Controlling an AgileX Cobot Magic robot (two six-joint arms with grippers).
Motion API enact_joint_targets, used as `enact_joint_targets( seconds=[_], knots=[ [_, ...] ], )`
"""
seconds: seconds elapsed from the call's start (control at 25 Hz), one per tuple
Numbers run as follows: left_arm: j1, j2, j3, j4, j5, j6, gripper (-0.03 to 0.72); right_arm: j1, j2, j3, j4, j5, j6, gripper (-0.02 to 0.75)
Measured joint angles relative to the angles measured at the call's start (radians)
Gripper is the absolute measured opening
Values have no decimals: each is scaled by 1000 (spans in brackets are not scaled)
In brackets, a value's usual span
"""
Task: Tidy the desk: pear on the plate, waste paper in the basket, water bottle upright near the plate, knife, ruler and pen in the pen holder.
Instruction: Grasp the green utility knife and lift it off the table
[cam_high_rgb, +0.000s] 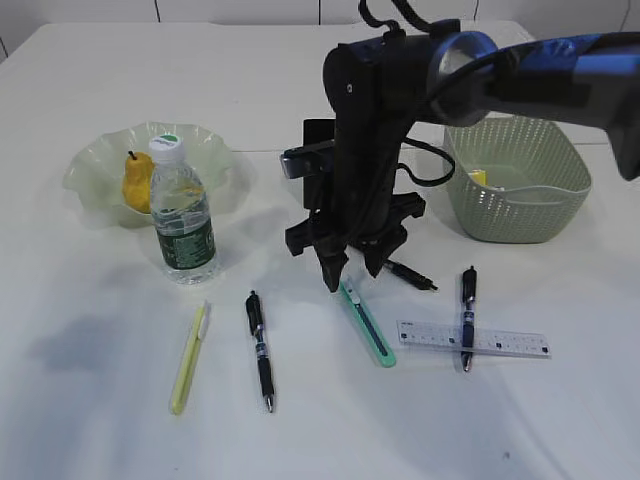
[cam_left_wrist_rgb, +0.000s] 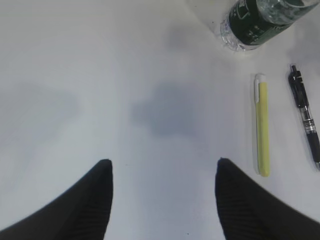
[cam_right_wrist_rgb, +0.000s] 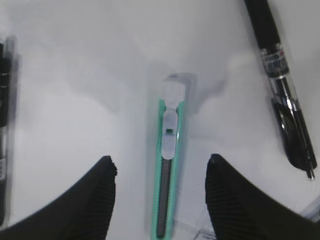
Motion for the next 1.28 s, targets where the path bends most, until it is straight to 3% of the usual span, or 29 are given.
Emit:
enact_joint_targets(
  seconds=[1.28],
  knots=[
    [0, 27, -1, -8, -2, 0, 447, 0, 94, -54, -23, -6, 9, 424]
  ],
)
